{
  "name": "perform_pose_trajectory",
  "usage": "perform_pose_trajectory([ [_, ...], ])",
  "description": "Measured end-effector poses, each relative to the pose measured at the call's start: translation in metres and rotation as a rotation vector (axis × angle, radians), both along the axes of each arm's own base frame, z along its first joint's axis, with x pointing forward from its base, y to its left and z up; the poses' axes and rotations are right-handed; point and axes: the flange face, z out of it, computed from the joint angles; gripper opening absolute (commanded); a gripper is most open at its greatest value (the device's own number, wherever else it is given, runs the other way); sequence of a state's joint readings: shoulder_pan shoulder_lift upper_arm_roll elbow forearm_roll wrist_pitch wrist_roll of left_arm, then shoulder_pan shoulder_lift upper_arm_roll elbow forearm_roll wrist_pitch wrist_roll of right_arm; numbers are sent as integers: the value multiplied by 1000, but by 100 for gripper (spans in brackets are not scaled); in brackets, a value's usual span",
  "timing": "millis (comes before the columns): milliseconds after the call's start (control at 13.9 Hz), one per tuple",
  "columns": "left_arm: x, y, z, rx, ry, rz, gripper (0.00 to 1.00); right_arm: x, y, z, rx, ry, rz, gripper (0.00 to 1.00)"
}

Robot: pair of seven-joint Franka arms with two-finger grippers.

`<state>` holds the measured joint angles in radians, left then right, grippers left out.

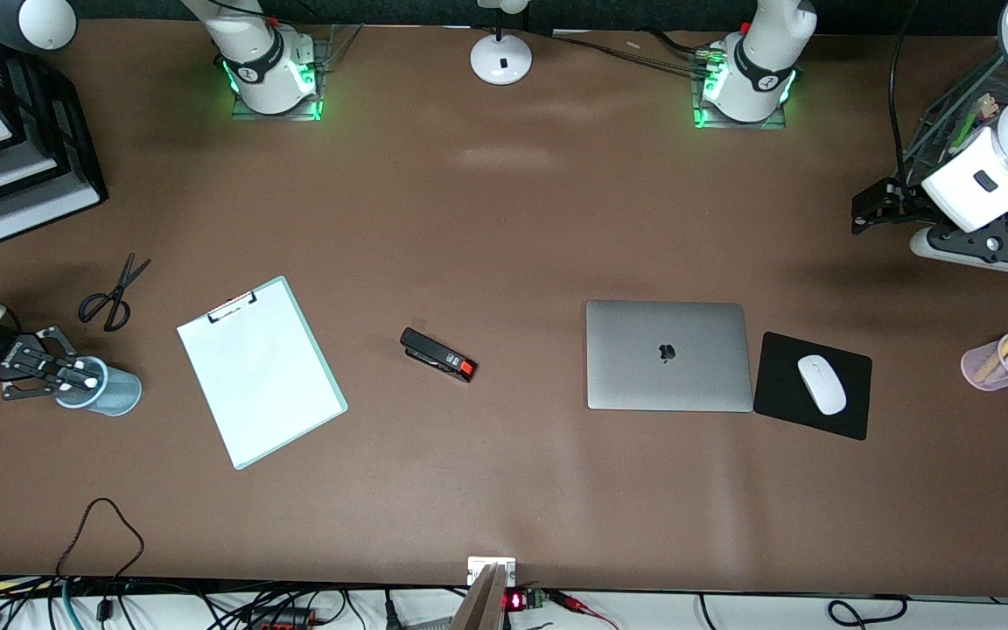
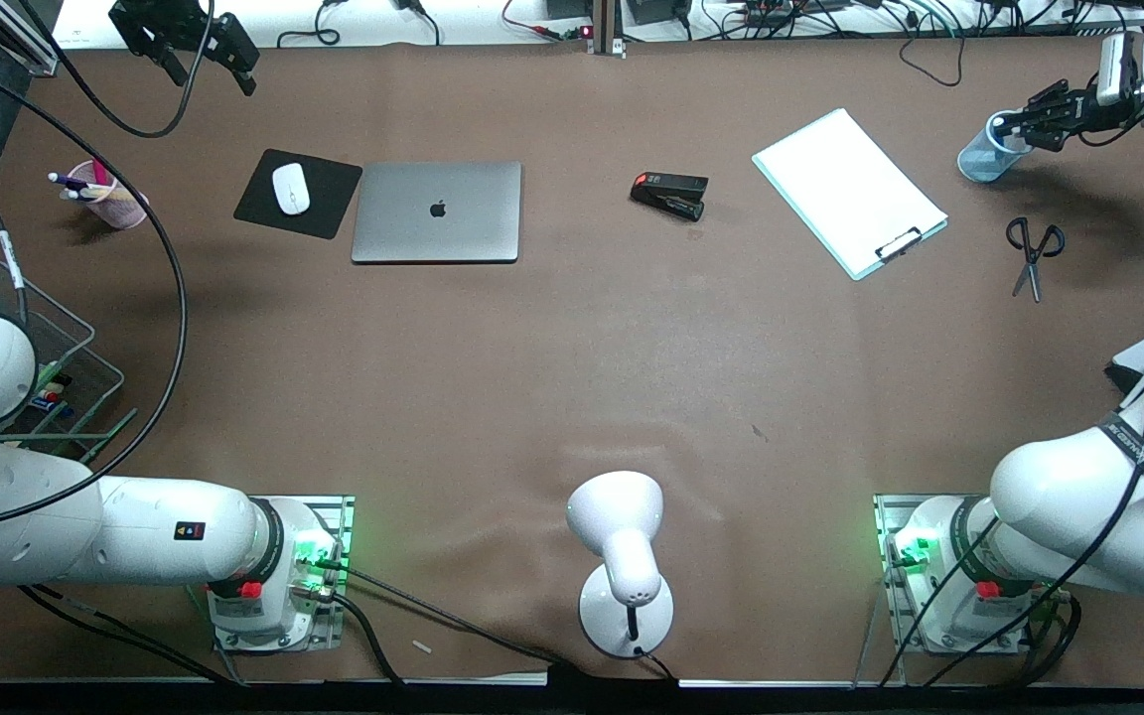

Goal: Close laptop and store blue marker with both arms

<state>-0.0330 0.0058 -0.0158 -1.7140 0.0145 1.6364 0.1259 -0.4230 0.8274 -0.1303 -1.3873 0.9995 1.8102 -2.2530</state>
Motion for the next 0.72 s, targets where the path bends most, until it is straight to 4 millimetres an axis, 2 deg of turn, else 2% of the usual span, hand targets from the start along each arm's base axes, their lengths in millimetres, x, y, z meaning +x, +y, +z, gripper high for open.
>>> perform_pose_trajectory([
  [72,0,0,0,0,0,0,100,0,-1,0,0,-1,0,14],
  [144,0,0,0,0,0,0,100,0,-1,1,1,-1,-1,83],
  [216,0,0,0,0,0,0,100,0,-2,1,1,-1,-1,100],
  [432,-1,0,0,0,6,0,100,2,-4,7,9,17,-25,100],
  [720,-1,0,0,0,6,1,100,16,1,49,43,18,-3,100],
])
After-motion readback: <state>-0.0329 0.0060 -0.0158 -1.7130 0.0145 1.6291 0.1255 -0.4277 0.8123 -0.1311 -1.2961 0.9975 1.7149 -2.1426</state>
